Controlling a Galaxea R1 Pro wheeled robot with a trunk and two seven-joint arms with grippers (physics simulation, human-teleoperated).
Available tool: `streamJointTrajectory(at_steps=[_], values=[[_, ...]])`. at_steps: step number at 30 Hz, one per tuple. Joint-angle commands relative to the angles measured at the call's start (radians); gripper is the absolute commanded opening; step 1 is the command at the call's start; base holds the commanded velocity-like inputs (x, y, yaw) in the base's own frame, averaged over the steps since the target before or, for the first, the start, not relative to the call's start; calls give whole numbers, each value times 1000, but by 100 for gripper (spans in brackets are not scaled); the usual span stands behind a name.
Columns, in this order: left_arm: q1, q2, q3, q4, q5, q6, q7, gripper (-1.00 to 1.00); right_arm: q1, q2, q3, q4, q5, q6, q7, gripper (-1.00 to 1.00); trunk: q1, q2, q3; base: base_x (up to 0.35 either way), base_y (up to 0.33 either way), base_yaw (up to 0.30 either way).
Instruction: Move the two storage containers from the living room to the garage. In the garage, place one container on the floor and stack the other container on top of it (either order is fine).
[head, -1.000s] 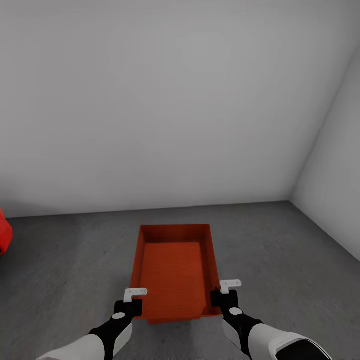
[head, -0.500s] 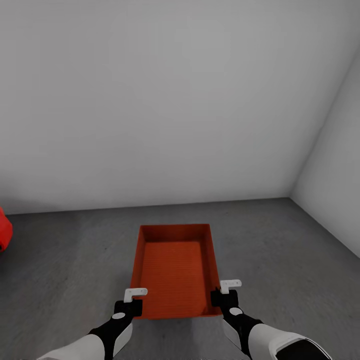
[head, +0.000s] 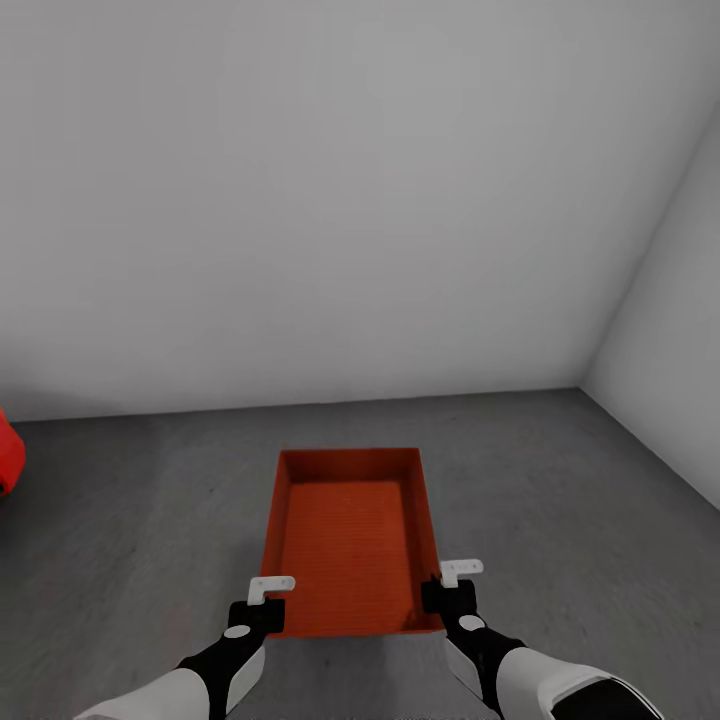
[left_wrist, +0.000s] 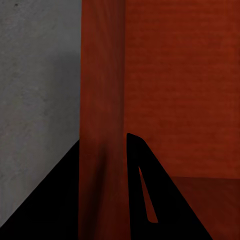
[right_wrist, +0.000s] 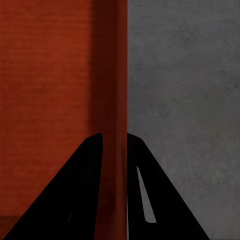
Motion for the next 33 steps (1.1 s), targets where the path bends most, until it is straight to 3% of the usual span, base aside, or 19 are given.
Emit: streamJointTrajectory(at_steps=[1, 33], values=[[-1, -1, 2, -3, -2, -3, 8, -100, -1, 13, -41, 3, -12, -3, -3, -100, 0, -1, -3, 0, 0, 0], [-1, 2, 2, -3, -1, -6, 0, -100, -1, 13, -42, 3, -13, -4, -3, -100, 0, -1, -54, 22, 0, 0]])
